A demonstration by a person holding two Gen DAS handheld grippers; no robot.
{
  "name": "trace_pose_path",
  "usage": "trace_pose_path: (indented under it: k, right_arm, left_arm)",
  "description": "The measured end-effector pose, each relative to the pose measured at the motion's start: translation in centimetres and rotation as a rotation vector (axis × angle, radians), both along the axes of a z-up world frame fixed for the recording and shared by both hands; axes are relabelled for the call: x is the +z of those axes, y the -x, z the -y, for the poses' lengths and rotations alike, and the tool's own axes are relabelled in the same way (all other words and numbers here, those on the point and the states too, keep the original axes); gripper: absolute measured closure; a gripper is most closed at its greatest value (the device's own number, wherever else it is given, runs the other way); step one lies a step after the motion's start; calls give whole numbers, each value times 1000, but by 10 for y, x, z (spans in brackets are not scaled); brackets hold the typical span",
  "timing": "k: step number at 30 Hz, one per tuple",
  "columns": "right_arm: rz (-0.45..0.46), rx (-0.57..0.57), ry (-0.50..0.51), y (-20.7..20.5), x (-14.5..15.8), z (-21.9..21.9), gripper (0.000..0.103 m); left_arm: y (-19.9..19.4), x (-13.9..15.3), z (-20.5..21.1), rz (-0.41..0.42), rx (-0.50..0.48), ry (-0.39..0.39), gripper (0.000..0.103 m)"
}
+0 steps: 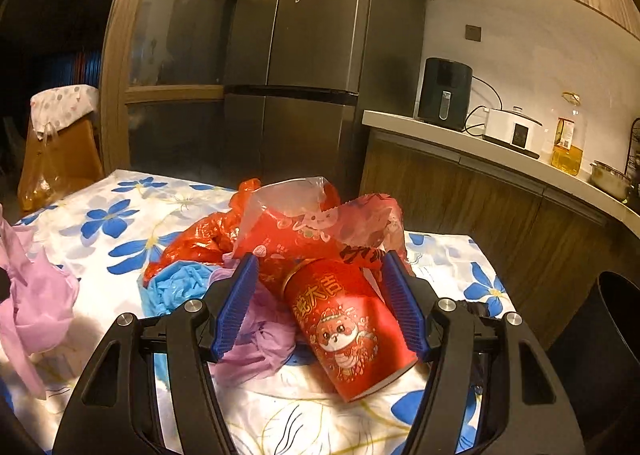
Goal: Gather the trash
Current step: 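Grasp the pink glove with the left tool while the right tool reaches toward the pile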
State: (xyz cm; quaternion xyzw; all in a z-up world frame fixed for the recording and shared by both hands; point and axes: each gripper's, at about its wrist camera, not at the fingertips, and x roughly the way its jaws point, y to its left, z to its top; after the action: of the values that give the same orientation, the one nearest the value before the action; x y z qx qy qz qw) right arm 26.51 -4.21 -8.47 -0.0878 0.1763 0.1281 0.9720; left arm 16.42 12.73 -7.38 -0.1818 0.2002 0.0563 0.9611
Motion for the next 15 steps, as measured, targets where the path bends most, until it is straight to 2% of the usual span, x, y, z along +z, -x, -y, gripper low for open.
trace_pose_path:
  k: [9,10,15]
  right_arm:
    - [4,34,31,-13,0,-5,39]
    - [2,47,36,-14,0,-6,41]
    - [-20,103,35,-19,-1,-9,66]
  left_arm:
    - [-6,0,2,-11,-14,-12,103]
    - [-7,0,3,-13,-14,-15,103]
    - [-10,0,6,-20,-21,-16,103]
